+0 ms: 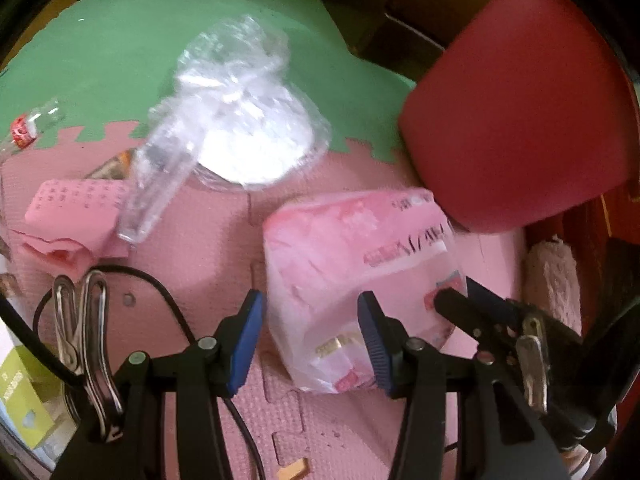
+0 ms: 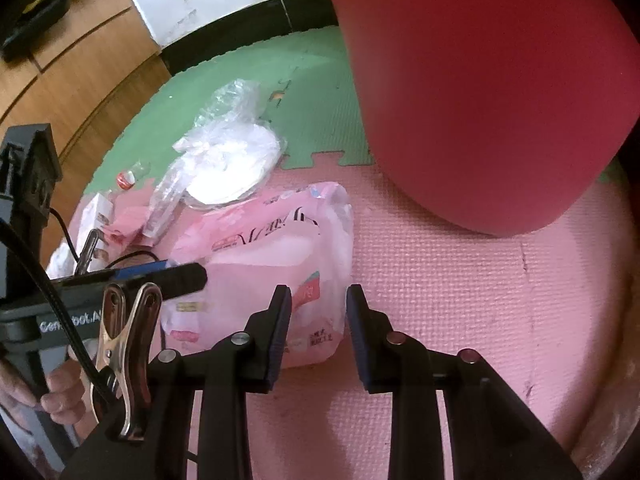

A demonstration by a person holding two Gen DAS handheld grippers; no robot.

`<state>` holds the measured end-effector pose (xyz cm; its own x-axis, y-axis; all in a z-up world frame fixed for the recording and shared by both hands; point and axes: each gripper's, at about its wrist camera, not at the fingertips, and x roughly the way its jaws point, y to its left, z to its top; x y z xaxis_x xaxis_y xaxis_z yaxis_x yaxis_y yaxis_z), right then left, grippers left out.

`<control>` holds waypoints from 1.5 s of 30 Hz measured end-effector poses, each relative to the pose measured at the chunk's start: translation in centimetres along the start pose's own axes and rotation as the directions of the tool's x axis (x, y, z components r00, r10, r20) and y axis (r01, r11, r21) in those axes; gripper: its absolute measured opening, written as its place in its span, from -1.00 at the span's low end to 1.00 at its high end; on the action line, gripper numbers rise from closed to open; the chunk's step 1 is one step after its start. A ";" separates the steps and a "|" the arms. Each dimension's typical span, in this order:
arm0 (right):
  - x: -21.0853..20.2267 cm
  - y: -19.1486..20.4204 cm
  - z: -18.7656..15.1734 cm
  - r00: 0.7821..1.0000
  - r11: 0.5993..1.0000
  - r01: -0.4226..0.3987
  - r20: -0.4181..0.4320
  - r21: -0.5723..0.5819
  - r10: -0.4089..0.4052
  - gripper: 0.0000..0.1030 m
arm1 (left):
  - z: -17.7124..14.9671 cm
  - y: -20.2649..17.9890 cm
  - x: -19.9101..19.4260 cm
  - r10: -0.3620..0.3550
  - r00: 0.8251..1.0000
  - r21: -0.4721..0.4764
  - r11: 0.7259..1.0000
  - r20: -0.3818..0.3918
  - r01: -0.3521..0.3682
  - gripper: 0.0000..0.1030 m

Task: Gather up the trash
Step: 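Close the right tool on the pink sanitary pad pack's edge, then lift the pad pack and carry it over the red bucket with the right tool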

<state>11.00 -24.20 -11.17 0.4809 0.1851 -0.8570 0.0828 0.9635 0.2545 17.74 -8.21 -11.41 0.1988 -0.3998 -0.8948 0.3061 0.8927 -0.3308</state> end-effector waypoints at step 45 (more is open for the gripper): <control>-9.7 1.6 -2.9 0.979 0.991 -0.134 0.153 -0.021 0.136 -0.64 | -5.9 -5.3 -10.3 0.048 0.972 -0.032 0.999 0.230 -0.042 -0.73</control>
<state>3.93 -23.93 -3.80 0.6158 0.2820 -0.7357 -0.0006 0.9339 0.3576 8.55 -7.60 -2.20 0.4223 -0.3933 -0.8167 0.2678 0.9149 -0.3021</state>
